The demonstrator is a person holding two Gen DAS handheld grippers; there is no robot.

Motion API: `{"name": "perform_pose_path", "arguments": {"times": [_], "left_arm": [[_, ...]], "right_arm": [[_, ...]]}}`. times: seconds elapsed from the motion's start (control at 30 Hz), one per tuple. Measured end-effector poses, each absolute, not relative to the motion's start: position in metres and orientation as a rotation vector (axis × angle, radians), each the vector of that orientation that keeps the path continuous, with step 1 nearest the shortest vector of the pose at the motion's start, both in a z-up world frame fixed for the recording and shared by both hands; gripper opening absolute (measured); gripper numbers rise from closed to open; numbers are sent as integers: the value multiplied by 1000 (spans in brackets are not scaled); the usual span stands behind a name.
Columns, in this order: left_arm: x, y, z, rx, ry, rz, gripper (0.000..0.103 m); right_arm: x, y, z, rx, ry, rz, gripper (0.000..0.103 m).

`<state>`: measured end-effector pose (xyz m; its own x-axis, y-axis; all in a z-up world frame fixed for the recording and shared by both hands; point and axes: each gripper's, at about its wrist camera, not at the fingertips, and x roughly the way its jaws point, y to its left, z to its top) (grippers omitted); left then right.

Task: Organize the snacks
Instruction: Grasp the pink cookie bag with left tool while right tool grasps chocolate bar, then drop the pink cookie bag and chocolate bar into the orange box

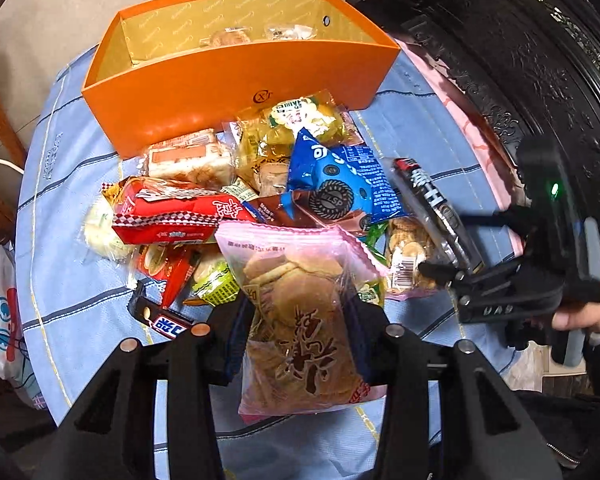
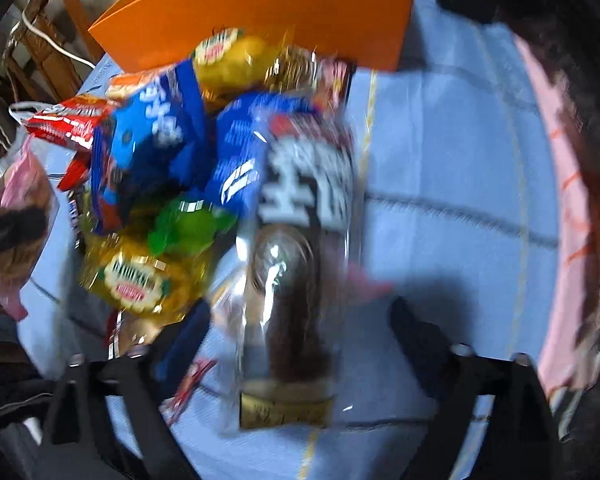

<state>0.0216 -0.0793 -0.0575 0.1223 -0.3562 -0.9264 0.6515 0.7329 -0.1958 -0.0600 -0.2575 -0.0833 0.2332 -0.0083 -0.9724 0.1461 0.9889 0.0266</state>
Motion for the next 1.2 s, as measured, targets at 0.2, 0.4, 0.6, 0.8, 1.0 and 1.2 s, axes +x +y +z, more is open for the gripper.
{"name": "perform_pose_path", "arguments": {"times": [0.2, 0.4, 0.6, 0.8, 1.0, 1.2], "left_arm": [[26, -78, -63, 287, 1271, -768, 42], [32, -77, -70, 271, 1298, -765, 43], [35, -78, -77, 261, 1325, -759, 43], [33, -86, -79, 281, 1331, -769, 43], [39, -73, -53, 237, 1236, -767, 42], [62, -72, -14, 196, 1144, -765, 42]], "right_arm": [[-32, -266, -99, 151, 1363, -94, 54], [-43, -306, -97, 335, 1366, -125, 27], [-57, -332, -111, 387, 1390, -164, 65], [-30, -325, -111, 316, 1397, -144, 27], [-53, -341, -61, 444, 1239, -103, 26], [-50, -347, 0, 529, 1060, 30, 27]]}}
